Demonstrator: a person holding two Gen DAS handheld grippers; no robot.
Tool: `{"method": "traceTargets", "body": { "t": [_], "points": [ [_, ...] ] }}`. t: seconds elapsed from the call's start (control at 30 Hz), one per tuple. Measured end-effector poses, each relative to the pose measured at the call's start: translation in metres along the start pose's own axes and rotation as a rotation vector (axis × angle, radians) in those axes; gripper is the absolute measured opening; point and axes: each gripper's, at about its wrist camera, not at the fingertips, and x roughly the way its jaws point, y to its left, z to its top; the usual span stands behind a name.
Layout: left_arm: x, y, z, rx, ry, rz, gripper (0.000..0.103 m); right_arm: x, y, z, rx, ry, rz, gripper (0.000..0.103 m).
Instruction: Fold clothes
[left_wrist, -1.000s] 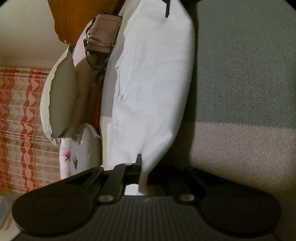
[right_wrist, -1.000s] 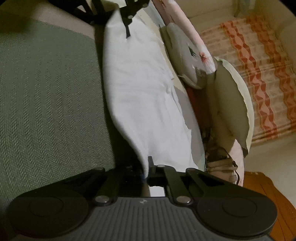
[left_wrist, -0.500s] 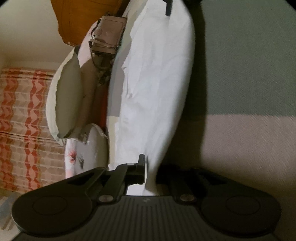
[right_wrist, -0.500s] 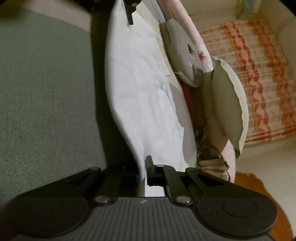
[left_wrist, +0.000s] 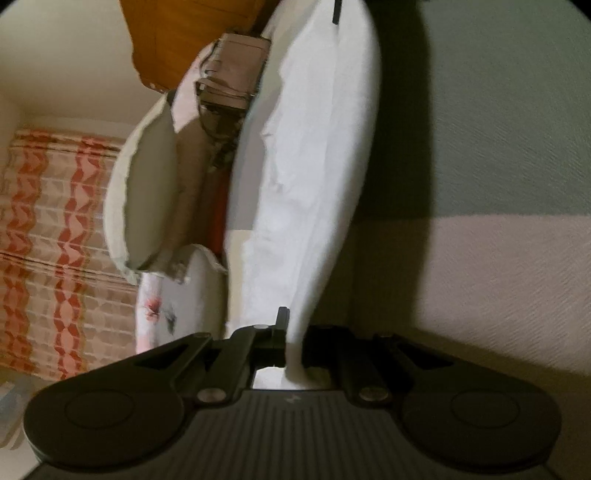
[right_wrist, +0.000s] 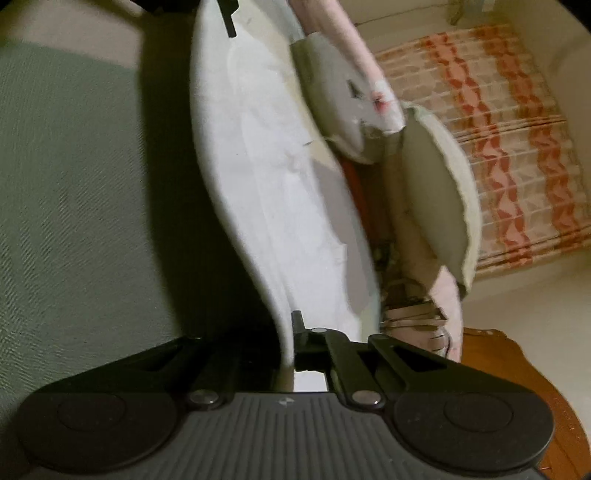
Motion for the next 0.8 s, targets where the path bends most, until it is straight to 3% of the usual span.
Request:
{"method": "traceTargets", "body": {
  "t": [0.27,0.57,0.8],
  "points": [
    [-0.033,0.011,-0.006,0.027,-0.012,-0.015,0.002,-0.032,-0.025,0.007,0.082,-0.008,0.079,0.005],
    [-0.112,-0.015,-0.022,0.097,-0.037,-0.101,0.002,-0.103,-0.003,0.007,0.083,0.015,0.219,0.005],
    [-0.166,-0.029,-0.028,0.095,-0.05,-0.15,0.002,-0.159,0.023,0.007,0.068,0.029,0.266,0.005]
  ]
}}
